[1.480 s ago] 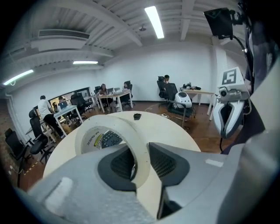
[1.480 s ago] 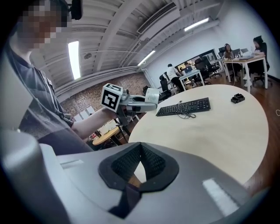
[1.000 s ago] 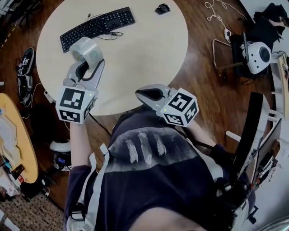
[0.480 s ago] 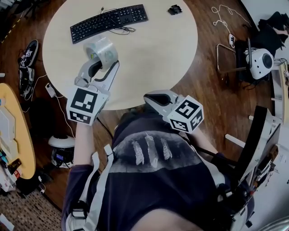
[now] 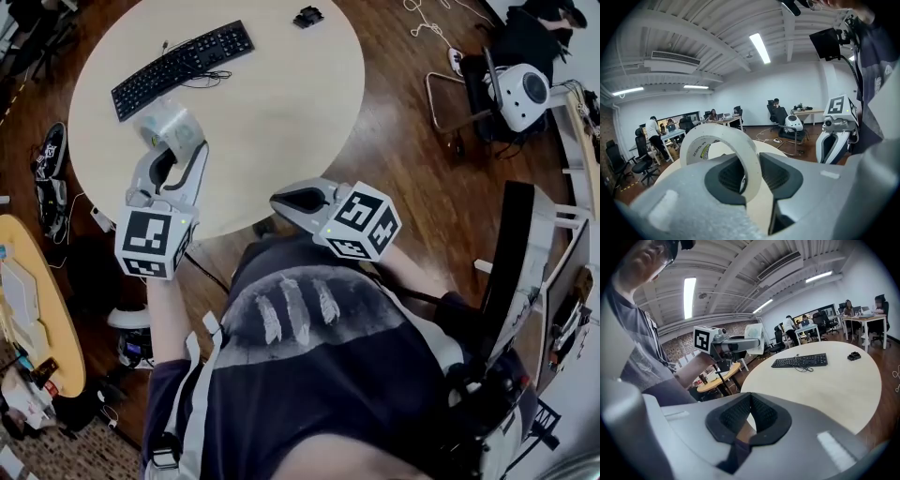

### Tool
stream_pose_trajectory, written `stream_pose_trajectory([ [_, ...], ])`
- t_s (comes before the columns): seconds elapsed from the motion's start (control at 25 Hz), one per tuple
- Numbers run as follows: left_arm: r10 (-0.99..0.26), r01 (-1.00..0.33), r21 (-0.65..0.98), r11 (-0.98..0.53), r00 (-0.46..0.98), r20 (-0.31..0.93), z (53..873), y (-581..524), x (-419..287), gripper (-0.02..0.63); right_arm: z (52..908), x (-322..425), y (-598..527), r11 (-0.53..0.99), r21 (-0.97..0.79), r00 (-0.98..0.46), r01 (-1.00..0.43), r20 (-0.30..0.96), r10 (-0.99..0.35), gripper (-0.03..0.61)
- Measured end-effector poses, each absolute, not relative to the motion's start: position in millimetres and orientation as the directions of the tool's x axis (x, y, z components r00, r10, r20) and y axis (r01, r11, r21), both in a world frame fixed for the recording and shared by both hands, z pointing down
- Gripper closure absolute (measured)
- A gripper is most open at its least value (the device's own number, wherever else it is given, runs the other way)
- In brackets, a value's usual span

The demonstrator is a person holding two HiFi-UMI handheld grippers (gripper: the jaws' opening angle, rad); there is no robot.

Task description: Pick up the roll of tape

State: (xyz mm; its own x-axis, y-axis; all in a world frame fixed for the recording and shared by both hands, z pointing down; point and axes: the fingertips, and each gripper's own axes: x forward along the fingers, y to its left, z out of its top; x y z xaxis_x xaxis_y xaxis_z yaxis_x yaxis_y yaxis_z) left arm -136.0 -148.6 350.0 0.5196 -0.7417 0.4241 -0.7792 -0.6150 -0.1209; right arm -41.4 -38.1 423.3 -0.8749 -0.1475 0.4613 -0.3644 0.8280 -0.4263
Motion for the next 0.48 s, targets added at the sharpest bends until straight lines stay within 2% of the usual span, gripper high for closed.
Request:
stream_pose_trajectory([
  [0.48, -0.749, -0.779, -0.141, -0.611, 0.511, 0.421, 332.9, -108.8, -31.2, 0.518, 421.6, 63.2, 0.5, 0.815, -0.476, -0.904, -0.331, 0.409, -0.129, 0.572],
])
